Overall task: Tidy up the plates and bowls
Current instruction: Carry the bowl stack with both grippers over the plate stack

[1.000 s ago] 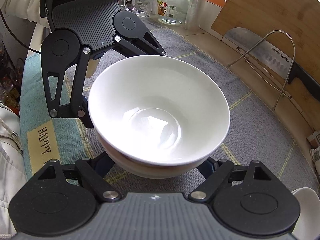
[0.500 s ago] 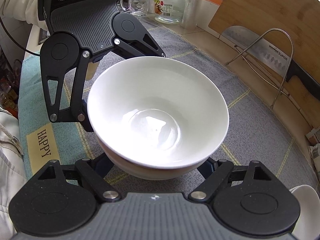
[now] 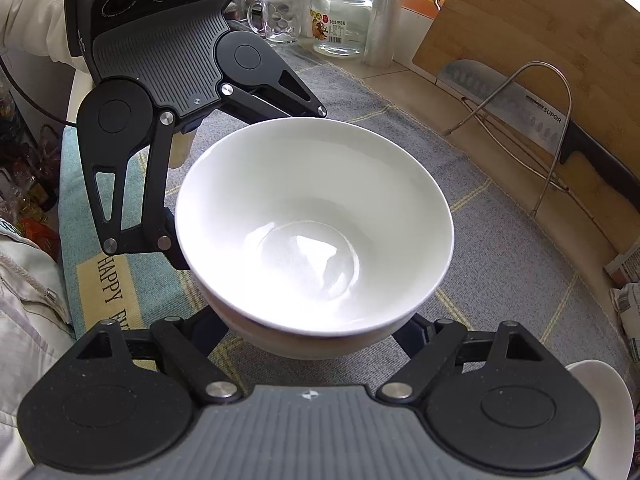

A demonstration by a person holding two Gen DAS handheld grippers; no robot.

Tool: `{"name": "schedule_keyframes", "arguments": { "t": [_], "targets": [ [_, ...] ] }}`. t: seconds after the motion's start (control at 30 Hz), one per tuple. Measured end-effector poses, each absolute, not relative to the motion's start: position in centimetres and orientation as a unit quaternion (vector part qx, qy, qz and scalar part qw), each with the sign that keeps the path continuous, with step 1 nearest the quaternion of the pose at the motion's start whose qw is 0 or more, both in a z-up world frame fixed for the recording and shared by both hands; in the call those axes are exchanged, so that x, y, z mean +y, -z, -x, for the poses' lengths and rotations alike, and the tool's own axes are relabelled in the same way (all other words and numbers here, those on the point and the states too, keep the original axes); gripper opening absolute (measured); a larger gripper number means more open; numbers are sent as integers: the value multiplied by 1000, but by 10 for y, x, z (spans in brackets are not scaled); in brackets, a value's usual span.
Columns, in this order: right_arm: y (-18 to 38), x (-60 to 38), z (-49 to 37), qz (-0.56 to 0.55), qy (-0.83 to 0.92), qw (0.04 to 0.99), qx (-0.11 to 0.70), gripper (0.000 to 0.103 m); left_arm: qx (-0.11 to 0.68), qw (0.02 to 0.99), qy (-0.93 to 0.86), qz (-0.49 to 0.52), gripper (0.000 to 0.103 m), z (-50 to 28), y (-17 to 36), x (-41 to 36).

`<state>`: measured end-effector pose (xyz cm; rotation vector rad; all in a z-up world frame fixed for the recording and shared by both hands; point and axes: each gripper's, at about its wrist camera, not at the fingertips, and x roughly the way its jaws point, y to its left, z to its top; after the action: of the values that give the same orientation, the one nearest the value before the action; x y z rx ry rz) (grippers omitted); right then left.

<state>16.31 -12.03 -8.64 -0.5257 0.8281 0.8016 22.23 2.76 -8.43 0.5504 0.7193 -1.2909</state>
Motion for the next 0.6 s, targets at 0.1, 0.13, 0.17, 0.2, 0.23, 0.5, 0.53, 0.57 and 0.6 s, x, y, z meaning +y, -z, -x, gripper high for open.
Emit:
{"name": "schedule_keyframes", "arguments": {
  "t": [0.1, 0.13, 0.17, 0.2, 0.23, 0.5, 0.53, 0.57, 0.6],
  "targets": [
    [81, -132, -160, 250, -377, 805, 382, 89, 320, 710, 576, -249, 81, -218, 81, 14],
    [78, -137, -159, 252, -378, 805, 381, 89, 319, 711, 575, -249, 81, -217, 80, 9],
    [77, -142, -159, 253, -379, 805, 380, 89, 318, 713, 574, -248, 81, -216, 78, 4],
    [75, -146, -158, 254, -380, 805, 379, 89, 317, 714, 573, -248, 81, -214, 77, -1],
    [72, -153, -159, 254, -381, 805, 377, 89, 315, 716, 572, -248, 81, -213, 76, -7],
    [58, -201, -158, 269, -382, 806, 364, 89, 304, 726, 565, -248, 81, -207, 69, -59],
    [56, -207, -158, 271, -381, 806, 363, 89, 303, 726, 565, -249, 81, -207, 68, -66],
    [55, -213, -158, 272, -381, 807, 362, 89, 301, 726, 565, -250, 81, -207, 67, -72],
    [54, -221, -157, 273, -379, 808, 359, 89, 300, 726, 566, -251, 81, -207, 66, -79]
  ]
}}
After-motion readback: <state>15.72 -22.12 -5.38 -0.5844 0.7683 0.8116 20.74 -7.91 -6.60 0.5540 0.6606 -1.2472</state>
